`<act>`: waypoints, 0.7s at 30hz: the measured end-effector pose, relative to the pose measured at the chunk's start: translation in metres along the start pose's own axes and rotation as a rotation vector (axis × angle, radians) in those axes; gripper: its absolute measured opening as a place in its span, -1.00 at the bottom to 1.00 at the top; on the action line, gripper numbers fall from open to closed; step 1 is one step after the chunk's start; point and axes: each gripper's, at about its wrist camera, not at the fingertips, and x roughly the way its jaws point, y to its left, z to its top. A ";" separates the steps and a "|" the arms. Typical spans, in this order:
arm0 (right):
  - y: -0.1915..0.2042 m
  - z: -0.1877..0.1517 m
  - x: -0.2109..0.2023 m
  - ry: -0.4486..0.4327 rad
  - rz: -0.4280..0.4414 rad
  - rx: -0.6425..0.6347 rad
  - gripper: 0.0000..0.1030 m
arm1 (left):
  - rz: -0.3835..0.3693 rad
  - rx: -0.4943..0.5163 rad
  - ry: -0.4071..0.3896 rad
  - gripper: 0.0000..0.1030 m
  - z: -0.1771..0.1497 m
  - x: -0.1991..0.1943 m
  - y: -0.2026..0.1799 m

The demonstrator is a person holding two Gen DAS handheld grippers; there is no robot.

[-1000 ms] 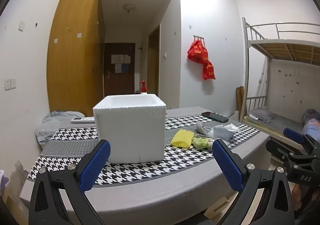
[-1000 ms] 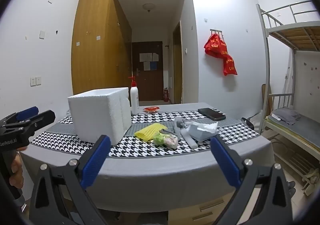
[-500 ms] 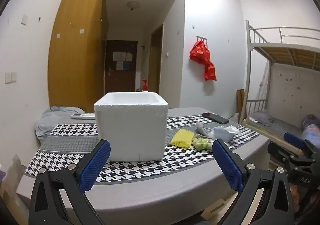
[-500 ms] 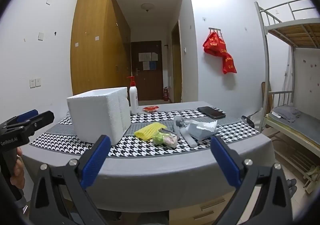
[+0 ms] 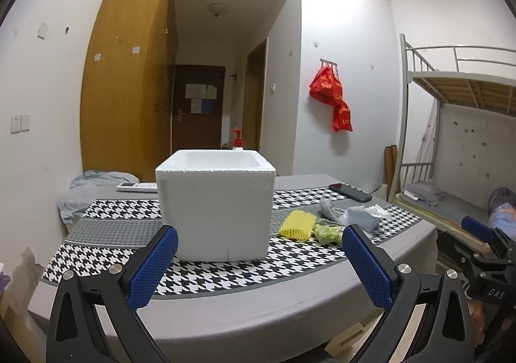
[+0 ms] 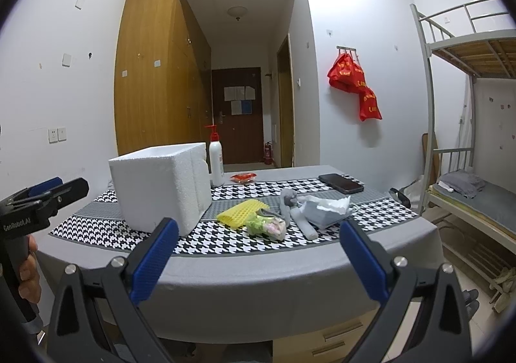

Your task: Organize soft objects

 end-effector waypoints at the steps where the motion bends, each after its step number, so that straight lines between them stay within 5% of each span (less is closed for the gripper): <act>1: 0.000 0.000 0.000 0.000 -0.003 0.000 0.97 | 0.001 -0.003 -0.002 0.98 0.000 -0.001 0.001; 21: 0.002 0.002 -0.001 -0.008 -0.003 -0.011 0.97 | 0.018 0.020 -0.021 0.98 0.005 -0.006 -0.001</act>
